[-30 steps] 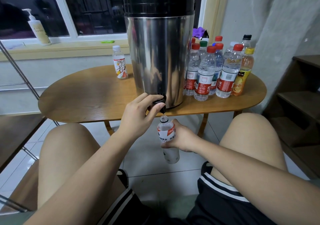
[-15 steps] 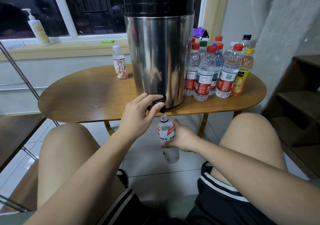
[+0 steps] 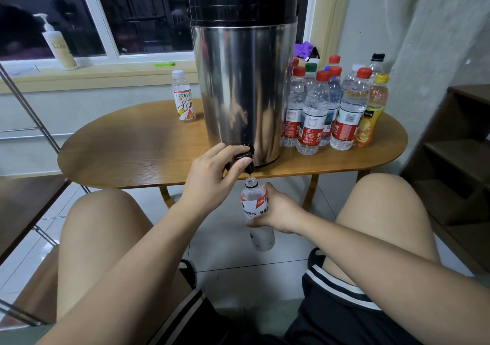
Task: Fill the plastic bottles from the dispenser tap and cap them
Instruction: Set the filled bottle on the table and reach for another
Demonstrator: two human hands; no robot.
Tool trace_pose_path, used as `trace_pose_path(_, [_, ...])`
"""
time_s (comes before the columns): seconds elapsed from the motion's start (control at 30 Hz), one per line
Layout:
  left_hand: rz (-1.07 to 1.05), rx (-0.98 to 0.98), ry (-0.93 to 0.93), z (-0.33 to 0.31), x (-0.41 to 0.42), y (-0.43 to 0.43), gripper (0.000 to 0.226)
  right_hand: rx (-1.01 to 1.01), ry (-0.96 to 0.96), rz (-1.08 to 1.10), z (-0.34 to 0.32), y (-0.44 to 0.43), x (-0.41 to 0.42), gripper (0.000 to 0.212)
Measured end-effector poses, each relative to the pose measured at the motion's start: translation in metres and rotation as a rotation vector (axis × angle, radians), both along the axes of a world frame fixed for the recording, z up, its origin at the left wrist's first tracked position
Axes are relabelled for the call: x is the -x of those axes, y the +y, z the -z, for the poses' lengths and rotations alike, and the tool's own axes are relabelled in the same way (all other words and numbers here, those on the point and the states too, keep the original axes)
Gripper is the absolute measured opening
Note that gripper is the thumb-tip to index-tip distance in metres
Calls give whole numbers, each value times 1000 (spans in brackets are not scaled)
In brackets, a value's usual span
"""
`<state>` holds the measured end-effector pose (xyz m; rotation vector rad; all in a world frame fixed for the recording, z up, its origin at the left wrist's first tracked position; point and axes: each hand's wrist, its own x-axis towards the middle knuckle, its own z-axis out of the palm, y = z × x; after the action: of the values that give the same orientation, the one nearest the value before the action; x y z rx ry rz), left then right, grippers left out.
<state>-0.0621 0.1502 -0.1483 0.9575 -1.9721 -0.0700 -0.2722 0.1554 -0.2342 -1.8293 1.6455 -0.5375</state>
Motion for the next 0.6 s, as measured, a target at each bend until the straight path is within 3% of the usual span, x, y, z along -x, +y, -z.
trace_pose_path(0.6, [6, -3, 4, 1, 0, -1, 27, -12, 16, 0, 3, -4, 1, 87])
